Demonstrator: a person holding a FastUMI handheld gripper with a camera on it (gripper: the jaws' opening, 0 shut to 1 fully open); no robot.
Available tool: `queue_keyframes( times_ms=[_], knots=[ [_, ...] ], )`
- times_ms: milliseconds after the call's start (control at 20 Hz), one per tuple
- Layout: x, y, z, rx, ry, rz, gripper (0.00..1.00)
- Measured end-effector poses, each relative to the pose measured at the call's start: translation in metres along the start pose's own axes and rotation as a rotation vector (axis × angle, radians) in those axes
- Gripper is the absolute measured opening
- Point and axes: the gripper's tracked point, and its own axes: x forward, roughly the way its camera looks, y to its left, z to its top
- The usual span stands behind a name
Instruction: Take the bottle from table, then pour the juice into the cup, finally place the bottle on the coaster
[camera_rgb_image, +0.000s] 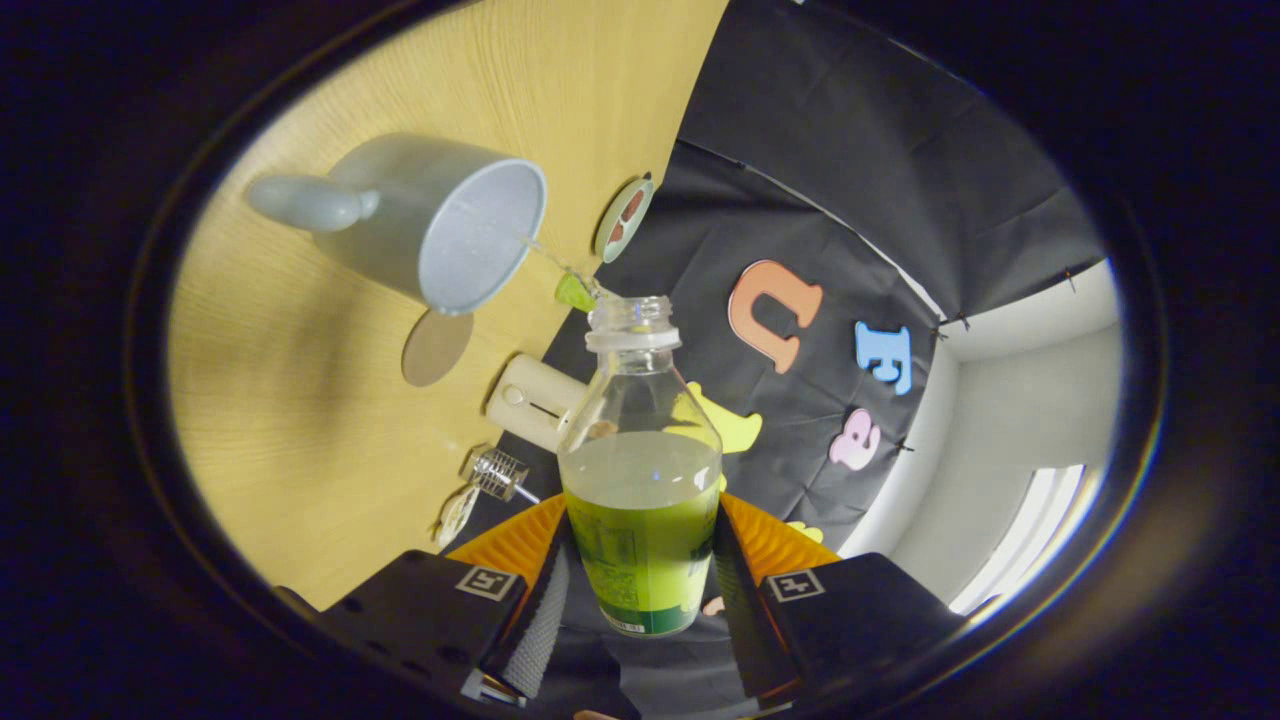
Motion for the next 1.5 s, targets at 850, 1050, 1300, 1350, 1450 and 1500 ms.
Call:
queue_keyframes(
  times_ms=[850, 1050, 1300, 1350, 1450, 1500],
  knots=[
    [-0.012, 0.046, -0.004, 0.761, 0.047, 0.302, 0.77],
    [-0.016, 0.035, -0.003, 1.071, 0.022, 0.337, 0.76],
    [-0.009, 0.027, -0.007, 1.438, 0.013, 0.356, 0.77],
    [-0.005, 0.025, -0.008, 1.505, 0.013, 0.368, 0.77],
    [0.004, 0.021, -0.011, 1.649, 0.007, 0.390, 0.77],
    [0.012, 0.019, -0.009, 1.715, -0.005, 0.403, 0.77]
  ],
)
